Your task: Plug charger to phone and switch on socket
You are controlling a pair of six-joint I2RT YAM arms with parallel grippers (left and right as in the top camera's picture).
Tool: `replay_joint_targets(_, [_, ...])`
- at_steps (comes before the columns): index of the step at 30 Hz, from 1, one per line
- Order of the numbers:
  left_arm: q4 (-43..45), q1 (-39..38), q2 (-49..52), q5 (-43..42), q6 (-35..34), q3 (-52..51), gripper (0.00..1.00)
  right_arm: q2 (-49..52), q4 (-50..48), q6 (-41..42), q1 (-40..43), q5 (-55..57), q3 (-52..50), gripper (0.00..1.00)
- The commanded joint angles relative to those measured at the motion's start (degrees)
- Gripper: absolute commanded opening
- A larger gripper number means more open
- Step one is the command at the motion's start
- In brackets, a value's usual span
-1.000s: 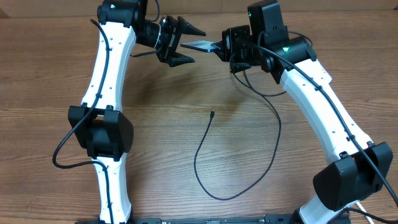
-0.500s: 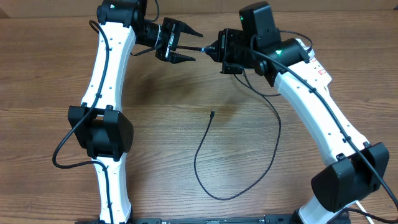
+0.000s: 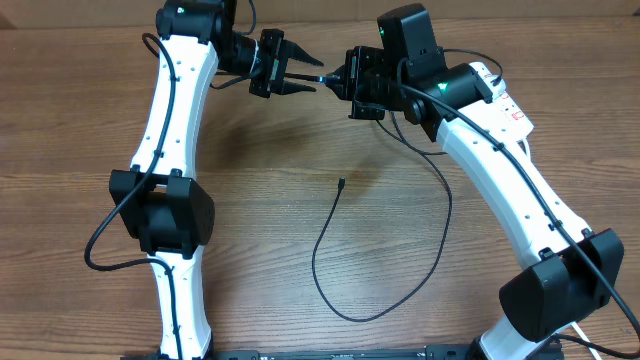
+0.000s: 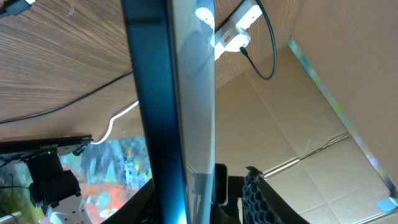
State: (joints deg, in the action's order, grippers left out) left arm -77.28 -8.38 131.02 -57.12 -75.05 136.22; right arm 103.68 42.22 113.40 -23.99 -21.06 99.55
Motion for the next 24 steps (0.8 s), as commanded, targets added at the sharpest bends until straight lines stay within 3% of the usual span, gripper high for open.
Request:
replay_joint_targets(1, [0.0,0.0,-0.1,1.0,-1.3,0.4,0.32,-0.5,-1.0,0.6,-0.1,-1.9,2.2,0.04])
replay_joint_targets(8, [1.1,0.0,-0.1,1.0,-1.7,0.4,0.24,-0.5,-1.0,0.6,-0.1,-3.3,2.2,0.04])
replay_joint_targets(14, [1.1,0.0,-0.1,1.0,-1.8,0.4,0.06,-0.5,-1.0,-0.6,-0.1,-3.7,2.2,0.06])
replay_joint_targets(20, [1.1,0.2,-0.1,1.1,-2.1,0.4,0.04,-0.5,-1.1,-2.9,-0.1,-4.8,2.2,0.21])
replay_joint_targets(22, [1.1,0.2,-0.1,1.7,-2.1,0.4,0.04,-0.5,-1.0,-5.0,-0.1,-4.8,2.2,0.32])
replay_joint_targets(24, [1.3,0.3,-0.1,3.4,-2.1,0.4,0.04,-0.5,-1.0,-8.1,-0.1,-4.8,2.2,0.56])
